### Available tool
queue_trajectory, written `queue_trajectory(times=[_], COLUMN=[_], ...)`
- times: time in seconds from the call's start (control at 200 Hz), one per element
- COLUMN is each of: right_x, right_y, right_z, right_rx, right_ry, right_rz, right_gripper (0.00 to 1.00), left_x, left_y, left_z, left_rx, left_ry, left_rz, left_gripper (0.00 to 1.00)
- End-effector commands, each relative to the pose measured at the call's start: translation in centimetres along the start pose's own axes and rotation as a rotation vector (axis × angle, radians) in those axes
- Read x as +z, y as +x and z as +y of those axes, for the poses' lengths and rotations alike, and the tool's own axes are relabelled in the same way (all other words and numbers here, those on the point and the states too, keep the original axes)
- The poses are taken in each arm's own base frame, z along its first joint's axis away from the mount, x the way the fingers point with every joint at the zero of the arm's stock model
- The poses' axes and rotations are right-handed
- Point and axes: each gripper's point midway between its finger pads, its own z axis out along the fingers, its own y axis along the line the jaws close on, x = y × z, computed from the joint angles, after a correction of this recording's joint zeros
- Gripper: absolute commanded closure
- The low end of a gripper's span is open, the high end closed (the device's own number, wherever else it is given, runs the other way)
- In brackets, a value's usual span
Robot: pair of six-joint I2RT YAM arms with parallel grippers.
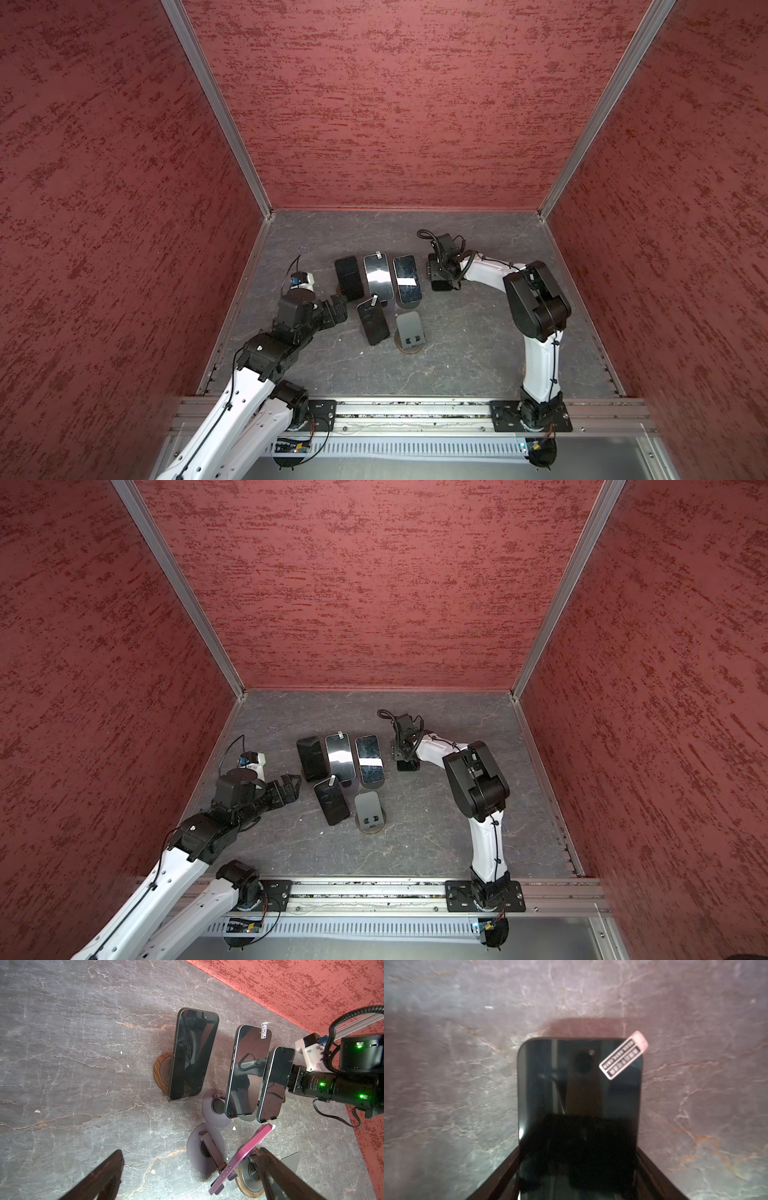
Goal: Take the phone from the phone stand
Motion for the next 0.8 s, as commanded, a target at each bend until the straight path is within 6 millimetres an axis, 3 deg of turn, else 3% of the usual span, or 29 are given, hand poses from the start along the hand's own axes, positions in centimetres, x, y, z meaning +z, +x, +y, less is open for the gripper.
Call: queue_trajectory(times=[0.0, 0.792], right_x=[0.54, 1.47], right_y=[0.04, 0.99], right_z=[-0.87, -0.48], right_rx=[-0.003, 0.080], right_ry=[0.048, 0.030], right_rz=[0.012, 0.055], right_gripper=[0.47, 0.35], left_x=[-0.12, -0.16], left_y=[0.03, -0.25], left_z=[0.38, 0.23], left_rx=[0.006, 0.018], left_ry=[-0.016, -0.012], left_rz=[-0.008, -0.016], left_gripper=[0.00, 0.00])
